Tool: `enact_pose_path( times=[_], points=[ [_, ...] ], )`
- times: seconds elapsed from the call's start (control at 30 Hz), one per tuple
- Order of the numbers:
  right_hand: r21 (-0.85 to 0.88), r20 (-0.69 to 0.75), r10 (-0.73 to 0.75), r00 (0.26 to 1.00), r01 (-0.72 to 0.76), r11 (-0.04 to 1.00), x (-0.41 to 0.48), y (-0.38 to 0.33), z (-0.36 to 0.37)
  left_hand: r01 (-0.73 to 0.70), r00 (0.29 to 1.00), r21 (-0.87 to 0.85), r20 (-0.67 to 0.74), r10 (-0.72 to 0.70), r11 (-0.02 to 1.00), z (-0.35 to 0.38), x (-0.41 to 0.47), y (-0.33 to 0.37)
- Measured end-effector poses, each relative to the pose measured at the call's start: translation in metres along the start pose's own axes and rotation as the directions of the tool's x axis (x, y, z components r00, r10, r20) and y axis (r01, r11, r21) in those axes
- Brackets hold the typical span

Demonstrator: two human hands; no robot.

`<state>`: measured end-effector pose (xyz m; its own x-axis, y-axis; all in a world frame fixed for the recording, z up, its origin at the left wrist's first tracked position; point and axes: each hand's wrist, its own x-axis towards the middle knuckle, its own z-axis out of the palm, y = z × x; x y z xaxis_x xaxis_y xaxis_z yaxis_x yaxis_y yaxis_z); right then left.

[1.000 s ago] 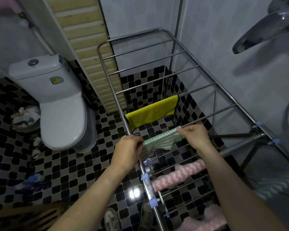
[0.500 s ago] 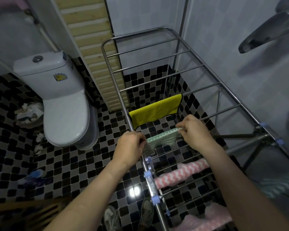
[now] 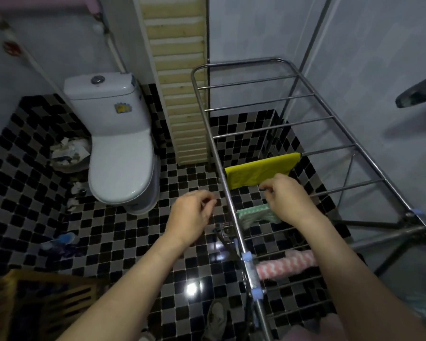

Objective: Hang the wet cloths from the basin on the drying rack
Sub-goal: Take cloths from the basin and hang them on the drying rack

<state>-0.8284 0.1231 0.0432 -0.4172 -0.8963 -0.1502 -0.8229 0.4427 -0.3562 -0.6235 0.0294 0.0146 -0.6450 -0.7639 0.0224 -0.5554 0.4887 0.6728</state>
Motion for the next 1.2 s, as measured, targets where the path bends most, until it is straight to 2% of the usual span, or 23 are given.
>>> enact_pose_path(
  times=[0.17, 0.3, 0.47, 0.53, 0.63, 0.8, 0.93, 1.03, 1.2],
  points=[
    [0.062, 0.053, -0.133, 0.99, 0.13, 0.99, 0.007, -0.087, 0.009, 0.108, 0.989, -0.127, -0.083, -0.119, 0.986, -0.054, -0.032, -0.035],
    [0.14, 0.092, -0.232, 0.968, 0.218, 0.966, 0.006, -0.169, 0.027, 0.181, 0.96, -0.126, -0.194, -0.203, 0.975, -0.101, -0.066, -0.076],
    [0.25, 0.129, -0.359, 0.925, 0.32, 0.914, -0.003, -0.288, 0.07, 0.299, 0.87, -0.188, -0.349, -0.348, 0.936, -0.172, -0.129, -0.143],
    [0.334, 0.14, -0.382, 0.913, 0.32, 0.887, -0.007, -0.324, 0.086, 0.334, 0.843, -0.218, -0.367, -0.394, 0.917, -0.194, -0.15, -0.165],
    [0.44, 0.191, -0.409, 0.892, 0.295, 0.848, -0.014, -0.381, 0.116, 0.422, 0.77, -0.277, -0.393, -0.502, 0.863, -0.228, -0.187, -0.203],
    [0.548, 0.306, -0.488, 0.817, 0.268, 0.793, -0.03, -0.469, 0.169, 0.6, 0.592, -0.352, -0.408, -0.695, 0.718, -0.272, -0.251, -0.27],
    [0.56, 0.446, -0.504, 0.74, 0.209, 0.802, -0.04, -0.527, 0.22, 0.702, 0.443, -0.389, -0.417, -0.794, 0.596, -0.284, -0.298, -0.321],
    [0.556, 0.546, -0.505, 0.669, 0.161, 0.815, -0.039, -0.558, 0.259, 0.75, 0.374, -0.421, -0.366, -0.852, 0.51, -0.279, -0.324, -0.354],
    [0.519, 0.735, -0.459, 0.499, 0.023, 0.855, -0.032, -0.602, 0.324, 0.796, 0.263, -0.463, -0.315, -0.912, 0.39, -0.272, -0.344, -0.405]
  ],
)
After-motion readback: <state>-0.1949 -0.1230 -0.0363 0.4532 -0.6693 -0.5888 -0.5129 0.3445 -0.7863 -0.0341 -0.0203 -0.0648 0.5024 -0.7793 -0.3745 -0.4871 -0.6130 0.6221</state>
